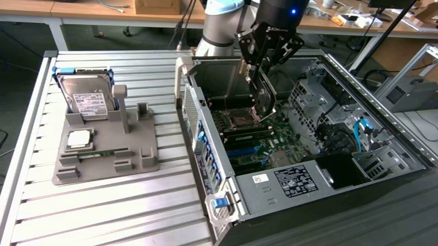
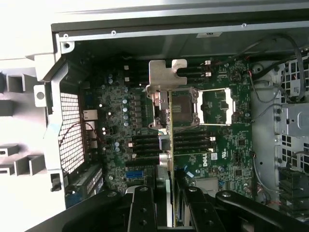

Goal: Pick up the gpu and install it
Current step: 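Pick up the gpu and move the gpu toward the slot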

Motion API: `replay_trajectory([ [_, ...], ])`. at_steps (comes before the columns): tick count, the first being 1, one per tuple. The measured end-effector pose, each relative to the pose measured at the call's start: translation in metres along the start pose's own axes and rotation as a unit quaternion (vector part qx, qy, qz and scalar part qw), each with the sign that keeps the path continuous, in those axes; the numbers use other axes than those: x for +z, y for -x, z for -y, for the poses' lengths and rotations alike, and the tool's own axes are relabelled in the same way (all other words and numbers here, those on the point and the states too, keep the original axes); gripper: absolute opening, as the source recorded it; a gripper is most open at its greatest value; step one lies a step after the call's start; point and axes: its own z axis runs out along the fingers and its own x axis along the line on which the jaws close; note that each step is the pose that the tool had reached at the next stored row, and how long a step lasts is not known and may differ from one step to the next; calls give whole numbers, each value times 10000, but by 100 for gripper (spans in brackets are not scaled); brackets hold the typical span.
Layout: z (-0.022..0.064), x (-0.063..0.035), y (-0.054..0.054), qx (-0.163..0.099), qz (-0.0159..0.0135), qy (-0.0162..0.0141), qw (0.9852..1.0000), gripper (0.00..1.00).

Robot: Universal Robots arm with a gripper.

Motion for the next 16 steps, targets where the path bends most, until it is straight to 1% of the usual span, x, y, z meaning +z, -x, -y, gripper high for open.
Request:
replay_trajectory([
  [6,-3,34,48,-1,2,-23,10000,27],
  [16,-7,81,97,-1,3,-45,10000,27],
])
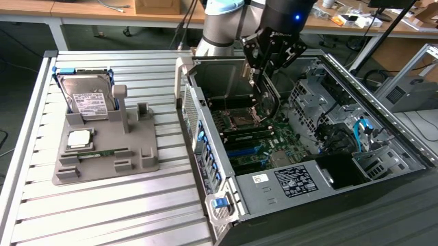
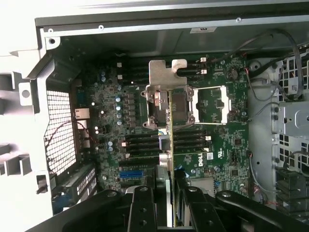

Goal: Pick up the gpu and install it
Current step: 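Pick up the gpu and move the gpu toward the slot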

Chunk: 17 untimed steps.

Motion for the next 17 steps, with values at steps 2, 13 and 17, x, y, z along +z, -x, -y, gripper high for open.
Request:
replay_trajectory([
  [2,-1,8,11,0,0,-3,10000,27],
  [13,-2,33,37,0,1,-10,10000,27],
  [17,-3,42,50,0,1,-12,10000,27],
])
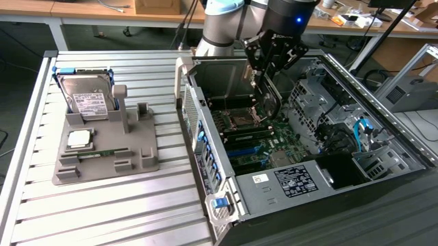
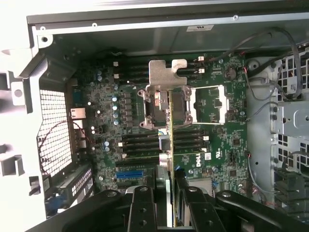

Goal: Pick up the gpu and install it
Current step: 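Pick up the gpu and move the gpu toward the slot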

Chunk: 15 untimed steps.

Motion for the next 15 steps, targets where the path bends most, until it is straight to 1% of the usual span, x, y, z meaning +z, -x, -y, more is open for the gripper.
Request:
replay_trajectory([
  [6,-1,15,24,1,0,-7,10000,27],
  [15,-4,26,52,0,0,-7,10000,27],
])
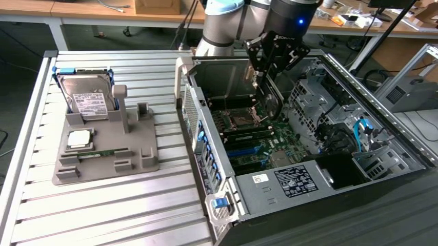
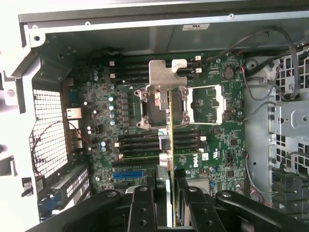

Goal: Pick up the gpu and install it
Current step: 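Pick up the gpu and move the gpu toward the slot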

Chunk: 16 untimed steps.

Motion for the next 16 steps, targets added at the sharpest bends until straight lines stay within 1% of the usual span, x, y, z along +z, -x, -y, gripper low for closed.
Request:
replay_trajectory([
  [3,-1,7,8,-1,0,0,10000,27],
  [7,-4,21,50,-2,1,0,10000,27],
  [13,-11,44,146,-4,0,-9,10000,27],
  [16,-13,64,169,-4,1,-22,10000,27],
])
